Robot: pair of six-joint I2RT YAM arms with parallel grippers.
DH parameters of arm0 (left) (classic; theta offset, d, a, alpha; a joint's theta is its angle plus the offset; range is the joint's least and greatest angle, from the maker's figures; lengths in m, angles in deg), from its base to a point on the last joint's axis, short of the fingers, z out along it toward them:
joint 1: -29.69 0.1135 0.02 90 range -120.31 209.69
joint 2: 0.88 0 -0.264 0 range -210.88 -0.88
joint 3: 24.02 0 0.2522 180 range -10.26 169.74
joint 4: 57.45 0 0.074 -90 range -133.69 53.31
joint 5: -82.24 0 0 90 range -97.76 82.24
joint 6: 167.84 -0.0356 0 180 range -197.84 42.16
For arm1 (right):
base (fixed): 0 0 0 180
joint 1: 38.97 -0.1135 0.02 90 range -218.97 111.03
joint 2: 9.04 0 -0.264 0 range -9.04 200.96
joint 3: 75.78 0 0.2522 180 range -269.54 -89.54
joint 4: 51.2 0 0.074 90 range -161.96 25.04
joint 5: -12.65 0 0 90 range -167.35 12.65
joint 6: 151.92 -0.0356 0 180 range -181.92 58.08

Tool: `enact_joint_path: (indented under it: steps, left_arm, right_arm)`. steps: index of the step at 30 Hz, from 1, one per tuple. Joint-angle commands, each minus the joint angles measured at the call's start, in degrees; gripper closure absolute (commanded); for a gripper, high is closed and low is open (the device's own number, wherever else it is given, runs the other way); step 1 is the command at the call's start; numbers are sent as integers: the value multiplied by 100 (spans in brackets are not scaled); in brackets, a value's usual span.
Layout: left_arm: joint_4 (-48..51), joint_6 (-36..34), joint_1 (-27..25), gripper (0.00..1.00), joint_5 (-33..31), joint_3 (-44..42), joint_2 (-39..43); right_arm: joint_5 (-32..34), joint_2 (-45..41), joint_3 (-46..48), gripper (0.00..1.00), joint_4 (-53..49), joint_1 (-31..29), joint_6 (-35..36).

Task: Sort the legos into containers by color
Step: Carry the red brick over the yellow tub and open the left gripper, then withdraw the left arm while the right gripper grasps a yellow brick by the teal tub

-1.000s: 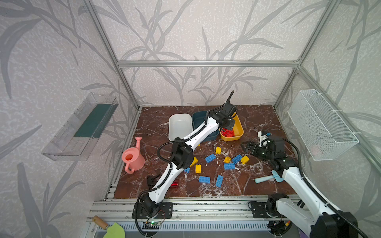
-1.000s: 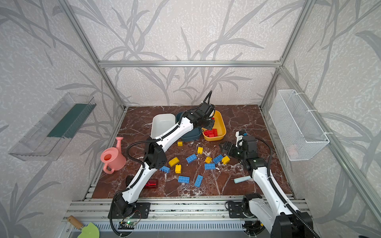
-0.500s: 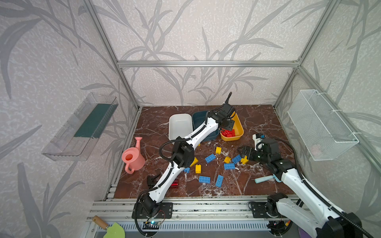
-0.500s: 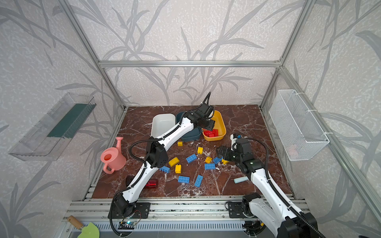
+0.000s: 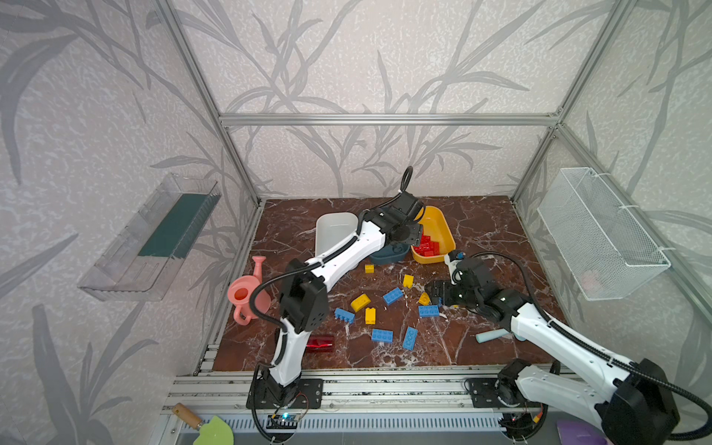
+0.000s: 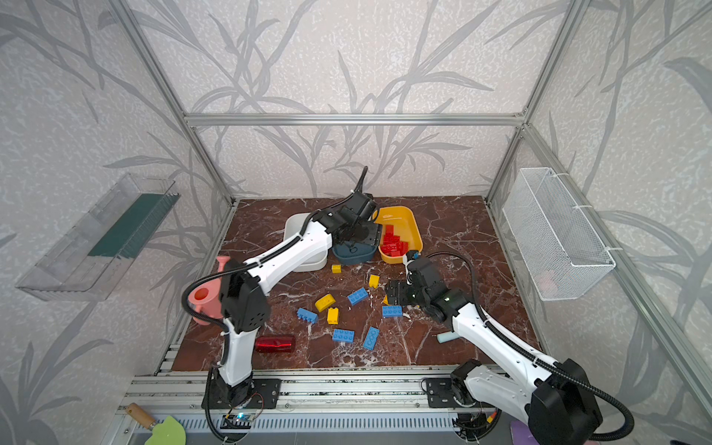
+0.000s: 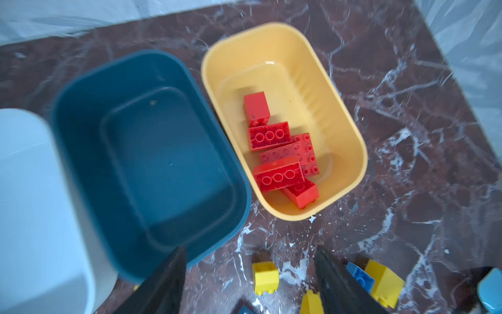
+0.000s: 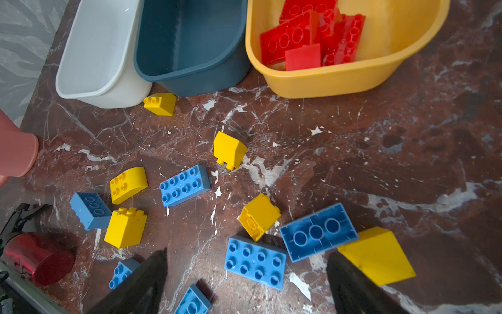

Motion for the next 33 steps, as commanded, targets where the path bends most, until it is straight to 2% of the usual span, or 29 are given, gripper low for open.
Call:
enact_joint_path:
  steps: [1, 6, 12, 17, 25, 33]
  left_arm:
    - [-544, 511, 10, 25, -487, -962, 990]
    - [-744, 808, 1, 25, -803, -2535, 2342]
    - [-554, 1047, 1, 23, -1135, -3977, 3681]
    - [-478, 1151, 1, 22, -1130, -5018, 4598]
    - [-399, 1540, 1, 22, -1078, -6078, 5337]
    - [-442, 1659, 1, 22, -983, -6696, 5577]
  right_arm:
    - [610, 398, -296, 8, -16, -273, -181]
    - [1167, 1165, -720, 10, 109, -709, -572]
    - [1794, 2041, -1222, 12, 141, -1086, -1103]
    - [2220, 2744, -1635, 12, -12, -1240, -1570]
    - [2374, 3447, -1924, 25, 108, -1267, -2059]
    - [2429, 4079, -2185, 31, 122, -1262, -2151]
